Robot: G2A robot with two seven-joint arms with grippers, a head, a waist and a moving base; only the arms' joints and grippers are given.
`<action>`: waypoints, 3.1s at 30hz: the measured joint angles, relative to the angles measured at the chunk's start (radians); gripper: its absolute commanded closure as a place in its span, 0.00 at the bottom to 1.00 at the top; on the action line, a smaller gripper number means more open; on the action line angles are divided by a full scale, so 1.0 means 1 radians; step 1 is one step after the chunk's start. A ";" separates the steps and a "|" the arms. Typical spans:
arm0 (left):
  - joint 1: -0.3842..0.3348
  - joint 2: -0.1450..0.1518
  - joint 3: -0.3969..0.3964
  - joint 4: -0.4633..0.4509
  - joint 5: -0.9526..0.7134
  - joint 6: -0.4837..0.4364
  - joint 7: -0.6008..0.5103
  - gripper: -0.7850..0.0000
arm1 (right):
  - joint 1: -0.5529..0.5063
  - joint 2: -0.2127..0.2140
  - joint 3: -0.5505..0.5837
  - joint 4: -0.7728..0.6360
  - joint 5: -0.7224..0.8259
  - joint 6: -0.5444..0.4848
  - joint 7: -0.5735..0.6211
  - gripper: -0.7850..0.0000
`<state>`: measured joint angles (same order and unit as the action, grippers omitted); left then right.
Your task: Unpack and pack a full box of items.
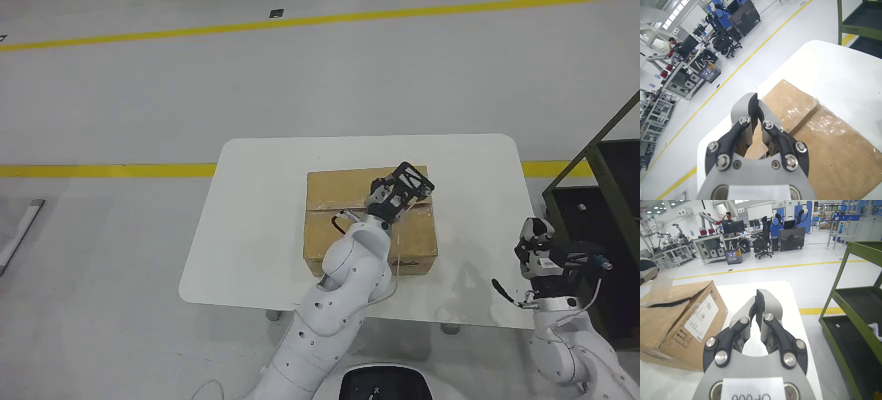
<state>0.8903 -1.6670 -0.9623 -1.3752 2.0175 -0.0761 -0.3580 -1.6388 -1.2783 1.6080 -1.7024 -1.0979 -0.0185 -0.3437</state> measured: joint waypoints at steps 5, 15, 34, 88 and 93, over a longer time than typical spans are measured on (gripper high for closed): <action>0.045 0.018 -0.071 -0.128 0.021 -0.026 -0.012 1.00 | 0.023 -0.001 -0.012 -0.038 -0.001 -0.033 0.020 1.00; 0.109 0.054 -0.214 -0.338 0.182 -0.034 -0.003 1.00 | 0.107 -0.006 -0.088 -0.056 -0.049 -0.062 0.063 1.00; 0.178 0.105 -0.519 -0.476 0.382 -0.034 -0.054 0.51 | 0.189 -0.016 -0.174 0.030 -0.133 -0.058 0.094 1.00; 0.397 0.145 -0.458 -0.490 0.501 -0.105 -0.037 1.00 | 0.170 -0.020 -0.205 0.040 -0.190 -0.071 0.120 1.00; 0.416 0.151 -0.482 -0.448 0.526 -0.105 -0.040 1.00 | 0.152 -0.016 -0.168 0.061 -0.187 -0.059 0.116 1.00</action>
<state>1.3058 -1.5157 -1.4439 -1.8229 2.5432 -0.1809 -0.3980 -1.4871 -1.2943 1.4405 -1.6413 -1.2850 -0.0777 -0.2273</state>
